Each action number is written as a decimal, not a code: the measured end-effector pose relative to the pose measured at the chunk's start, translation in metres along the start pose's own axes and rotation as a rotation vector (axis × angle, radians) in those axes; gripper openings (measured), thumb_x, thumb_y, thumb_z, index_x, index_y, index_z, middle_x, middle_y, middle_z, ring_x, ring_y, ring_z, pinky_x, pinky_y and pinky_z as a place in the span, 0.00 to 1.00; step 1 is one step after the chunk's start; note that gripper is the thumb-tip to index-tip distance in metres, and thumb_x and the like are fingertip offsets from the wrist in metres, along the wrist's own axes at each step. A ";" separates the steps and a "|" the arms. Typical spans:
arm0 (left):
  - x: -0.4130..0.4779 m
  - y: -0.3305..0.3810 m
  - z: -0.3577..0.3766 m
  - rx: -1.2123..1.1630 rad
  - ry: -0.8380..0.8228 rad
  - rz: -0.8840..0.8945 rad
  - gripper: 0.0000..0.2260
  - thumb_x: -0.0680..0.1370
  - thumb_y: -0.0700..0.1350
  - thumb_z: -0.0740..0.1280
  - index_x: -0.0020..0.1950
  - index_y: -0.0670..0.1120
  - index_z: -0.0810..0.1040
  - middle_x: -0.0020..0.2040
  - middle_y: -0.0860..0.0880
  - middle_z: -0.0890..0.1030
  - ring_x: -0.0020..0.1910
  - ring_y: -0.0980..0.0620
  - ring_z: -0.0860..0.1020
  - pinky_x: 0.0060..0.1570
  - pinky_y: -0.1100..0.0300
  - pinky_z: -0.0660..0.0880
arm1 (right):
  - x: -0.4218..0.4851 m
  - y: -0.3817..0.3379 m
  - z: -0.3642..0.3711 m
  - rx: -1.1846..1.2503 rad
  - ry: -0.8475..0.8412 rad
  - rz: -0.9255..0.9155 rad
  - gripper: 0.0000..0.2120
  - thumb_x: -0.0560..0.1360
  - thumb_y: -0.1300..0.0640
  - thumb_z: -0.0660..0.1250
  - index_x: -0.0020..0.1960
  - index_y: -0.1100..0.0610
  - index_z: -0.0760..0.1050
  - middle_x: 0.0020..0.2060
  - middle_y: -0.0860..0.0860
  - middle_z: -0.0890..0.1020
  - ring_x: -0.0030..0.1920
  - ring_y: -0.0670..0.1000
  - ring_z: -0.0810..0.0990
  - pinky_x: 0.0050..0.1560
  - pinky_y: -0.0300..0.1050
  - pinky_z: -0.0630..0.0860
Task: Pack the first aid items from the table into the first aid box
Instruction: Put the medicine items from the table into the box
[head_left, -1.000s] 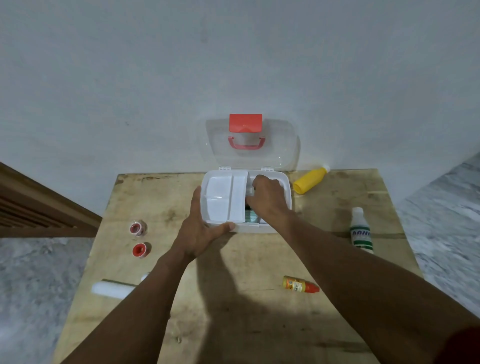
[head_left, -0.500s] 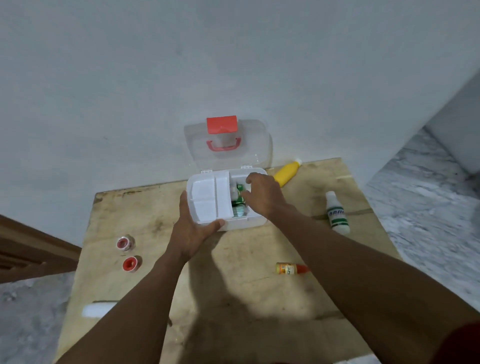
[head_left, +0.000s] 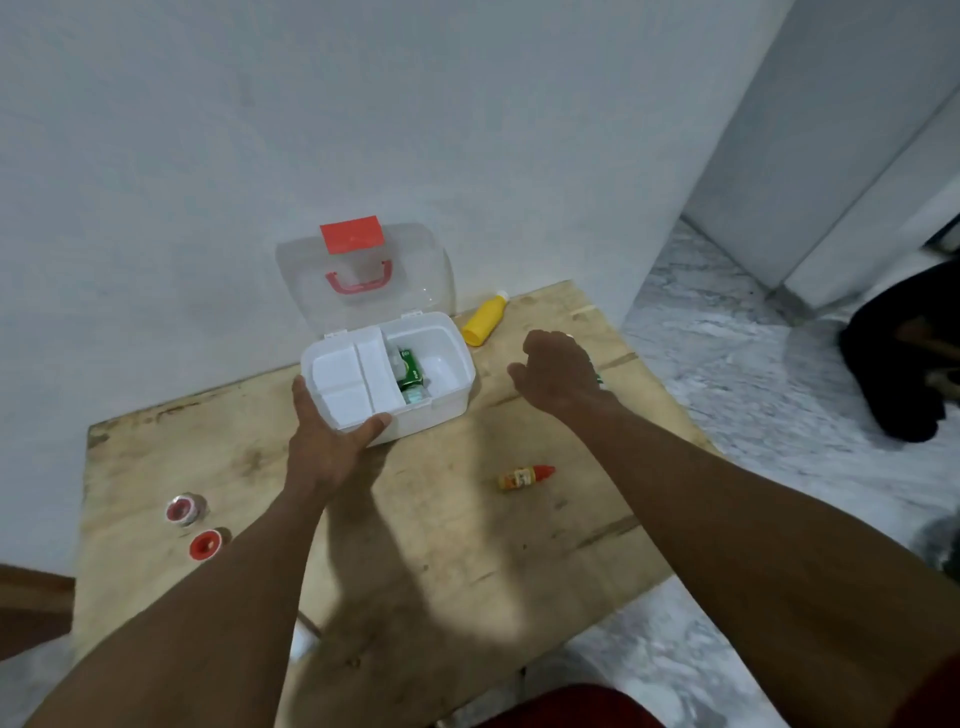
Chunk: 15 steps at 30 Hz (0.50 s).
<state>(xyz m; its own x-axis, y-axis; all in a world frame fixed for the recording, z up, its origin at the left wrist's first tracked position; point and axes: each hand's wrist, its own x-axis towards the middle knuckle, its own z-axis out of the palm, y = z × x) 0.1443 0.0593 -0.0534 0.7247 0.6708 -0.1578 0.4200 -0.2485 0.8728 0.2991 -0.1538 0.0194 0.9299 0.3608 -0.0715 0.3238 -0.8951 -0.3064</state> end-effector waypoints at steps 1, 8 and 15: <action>-0.001 0.000 0.000 -0.001 0.000 -0.001 0.47 0.68 0.55 0.78 0.77 0.55 0.49 0.71 0.48 0.70 0.67 0.38 0.71 0.65 0.43 0.69 | 0.000 0.005 -0.001 -0.023 -0.002 0.002 0.16 0.79 0.52 0.63 0.61 0.62 0.72 0.60 0.59 0.76 0.63 0.59 0.73 0.63 0.47 0.67; -0.002 0.005 0.000 -0.028 0.021 0.016 0.45 0.62 0.59 0.77 0.73 0.58 0.57 0.66 0.56 0.72 0.63 0.46 0.73 0.62 0.46 0.71 | 0.035 0.043 0.000 -0.109 -0.073 0.045 0.14 0.78 0.55 0.62 0.61 0.60 0.71 0.59 0.59 0.74 0.62 0.61 0.73 0.59 0.51 0.72; -0.004 0.015 0.008 -0.019 0.055 0.033 0.40 0.61 0.60 0.77 0.69 0.58 0.62 0.63 0.56 0.73 0.62 0.49 0.72 0.61 0.40 0.73 | 0.083 0.083 0.005 -0.171 -0.232 0.079 0.15 0.78 0.56 0.58 0.65 0.55 0.68 0.60 0.59 0.74 0.62 0.62 0.74 0.59 0.54 0.73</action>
<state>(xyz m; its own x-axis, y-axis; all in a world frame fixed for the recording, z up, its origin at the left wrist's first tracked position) 0.1526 0.0473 -0.0437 0.7067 0.7000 -0.1031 0.3854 -0.2585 0.8858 0.4021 -0.1971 -0.0171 0.8949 0.3208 -0.3103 0.2951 -0.9469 -0.1279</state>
